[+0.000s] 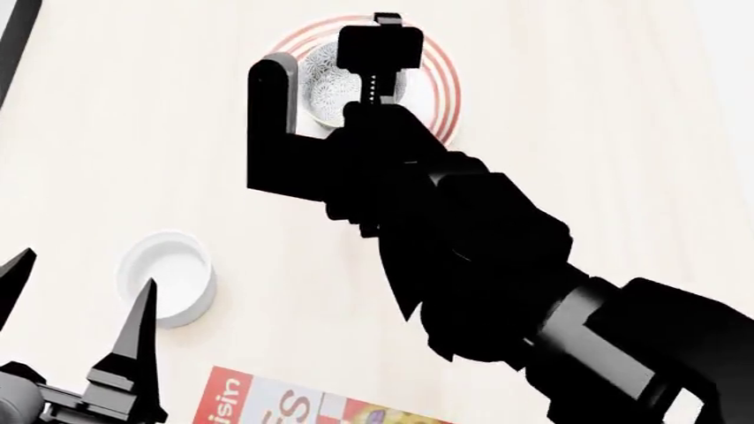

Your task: Pick the akita bowl on the cookies box and place it on the plate.

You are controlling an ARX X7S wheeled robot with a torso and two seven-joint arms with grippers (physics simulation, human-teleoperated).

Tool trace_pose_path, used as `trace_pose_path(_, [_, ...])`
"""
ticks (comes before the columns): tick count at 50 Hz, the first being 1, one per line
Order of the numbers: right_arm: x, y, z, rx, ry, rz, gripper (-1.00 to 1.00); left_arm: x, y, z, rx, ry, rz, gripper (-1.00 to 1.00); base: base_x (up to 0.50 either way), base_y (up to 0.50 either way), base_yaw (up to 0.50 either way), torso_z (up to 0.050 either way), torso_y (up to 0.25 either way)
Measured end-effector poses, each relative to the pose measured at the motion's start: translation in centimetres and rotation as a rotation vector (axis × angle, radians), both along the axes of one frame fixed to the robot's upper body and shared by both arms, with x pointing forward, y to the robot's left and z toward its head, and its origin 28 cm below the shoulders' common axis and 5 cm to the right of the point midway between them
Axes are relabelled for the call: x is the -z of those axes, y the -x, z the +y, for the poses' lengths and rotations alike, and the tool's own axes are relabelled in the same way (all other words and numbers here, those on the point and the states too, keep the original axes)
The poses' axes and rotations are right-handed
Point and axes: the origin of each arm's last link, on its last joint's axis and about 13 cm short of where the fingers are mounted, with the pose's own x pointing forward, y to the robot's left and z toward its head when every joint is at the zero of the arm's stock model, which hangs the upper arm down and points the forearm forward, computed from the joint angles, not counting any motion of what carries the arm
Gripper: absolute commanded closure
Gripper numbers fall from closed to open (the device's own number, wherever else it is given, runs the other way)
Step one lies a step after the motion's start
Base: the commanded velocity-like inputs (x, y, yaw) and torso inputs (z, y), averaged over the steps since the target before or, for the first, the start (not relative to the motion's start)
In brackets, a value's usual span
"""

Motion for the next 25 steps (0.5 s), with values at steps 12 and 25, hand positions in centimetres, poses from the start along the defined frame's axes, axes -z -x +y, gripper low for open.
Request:
trace_pose_path(12, [-2.1, 2.9, -1.8, -0.027, -0.065, -0.025, -1.00, 0.0, 0.0, -0.1, -0.005, -0.004, -0.005, -1.00, 0.00, 0.00, 0.00, 0.000, 0.000])
trace_pose_path(25, [-2.5, 8.6, -4.3, -0.121, -0.281, -0.161, -1.00, -1.0, 0.0, 0.3, -0.069, 0.036, -0.064, -1.00, 0.00, 0.00, 0.00, 0.000, 0.000])
